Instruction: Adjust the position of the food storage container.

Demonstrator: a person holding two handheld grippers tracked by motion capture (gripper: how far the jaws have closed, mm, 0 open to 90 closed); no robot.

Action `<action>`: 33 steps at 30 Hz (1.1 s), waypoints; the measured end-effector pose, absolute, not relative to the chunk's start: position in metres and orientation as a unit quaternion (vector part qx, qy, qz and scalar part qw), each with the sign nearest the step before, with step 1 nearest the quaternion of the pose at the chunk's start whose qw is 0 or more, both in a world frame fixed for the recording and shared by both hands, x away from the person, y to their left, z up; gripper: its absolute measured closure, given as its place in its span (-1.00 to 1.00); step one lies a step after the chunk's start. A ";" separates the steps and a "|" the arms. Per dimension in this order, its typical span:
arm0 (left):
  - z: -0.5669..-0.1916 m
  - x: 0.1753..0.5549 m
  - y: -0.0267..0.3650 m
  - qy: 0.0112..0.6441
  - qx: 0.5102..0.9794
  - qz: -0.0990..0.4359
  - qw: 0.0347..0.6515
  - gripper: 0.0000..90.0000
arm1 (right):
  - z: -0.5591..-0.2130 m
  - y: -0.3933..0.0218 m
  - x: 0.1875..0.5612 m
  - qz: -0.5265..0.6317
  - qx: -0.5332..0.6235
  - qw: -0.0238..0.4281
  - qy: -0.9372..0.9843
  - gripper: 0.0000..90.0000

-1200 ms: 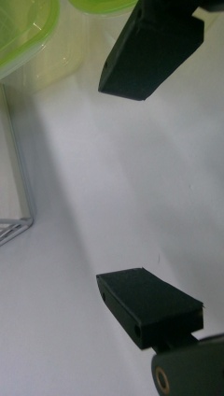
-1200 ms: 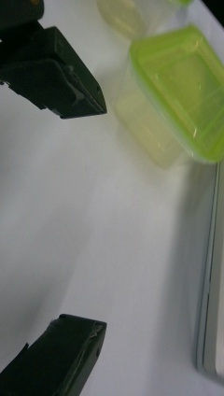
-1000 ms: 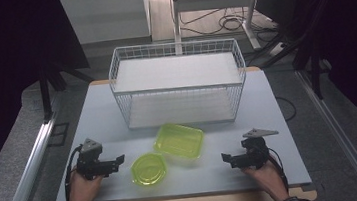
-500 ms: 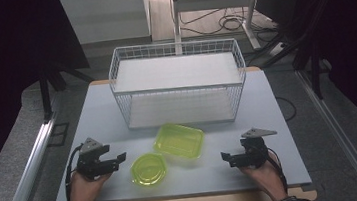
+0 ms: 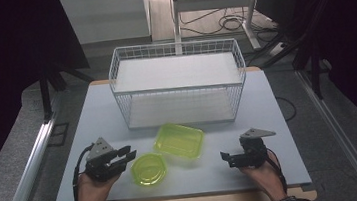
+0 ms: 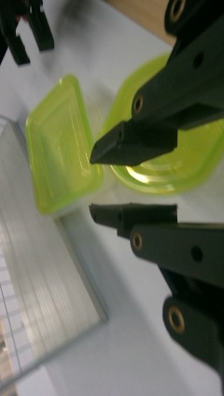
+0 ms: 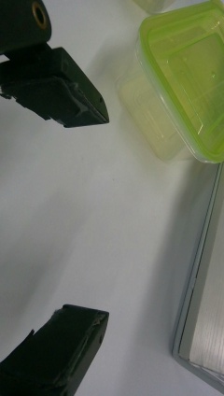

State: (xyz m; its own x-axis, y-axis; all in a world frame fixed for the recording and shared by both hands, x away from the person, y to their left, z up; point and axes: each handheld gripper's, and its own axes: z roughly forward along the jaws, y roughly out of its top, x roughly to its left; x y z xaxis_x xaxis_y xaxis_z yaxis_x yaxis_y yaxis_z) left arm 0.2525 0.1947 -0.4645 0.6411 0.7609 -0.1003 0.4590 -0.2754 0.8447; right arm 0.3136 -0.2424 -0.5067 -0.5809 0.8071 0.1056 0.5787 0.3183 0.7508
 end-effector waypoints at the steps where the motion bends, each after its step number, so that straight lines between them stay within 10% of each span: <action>1: -0.463 0.251 0.187 0.378 0.787 0.161 0.460 0.71 | -0.506 -0.242 0.313 0.391 0.431 0.148 0.800 -0.86; 33: -0.486 0.242 0.095 0.309 0.854 0.120 0.402 1.00 | -0.506 -0.236 0.311 0.372 0.413 0.169 0.814 -0.78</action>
State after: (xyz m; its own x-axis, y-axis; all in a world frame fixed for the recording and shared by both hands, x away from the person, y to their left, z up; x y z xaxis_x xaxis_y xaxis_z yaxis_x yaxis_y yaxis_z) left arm 0.2420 0.0947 -0.4855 0.7805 0.6236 -0.0440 0.4316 -0.4866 0.7595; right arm 0.3111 -0.2357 -0.5063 -0.6026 0.7974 0.0319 0.5463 0.3831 0.7449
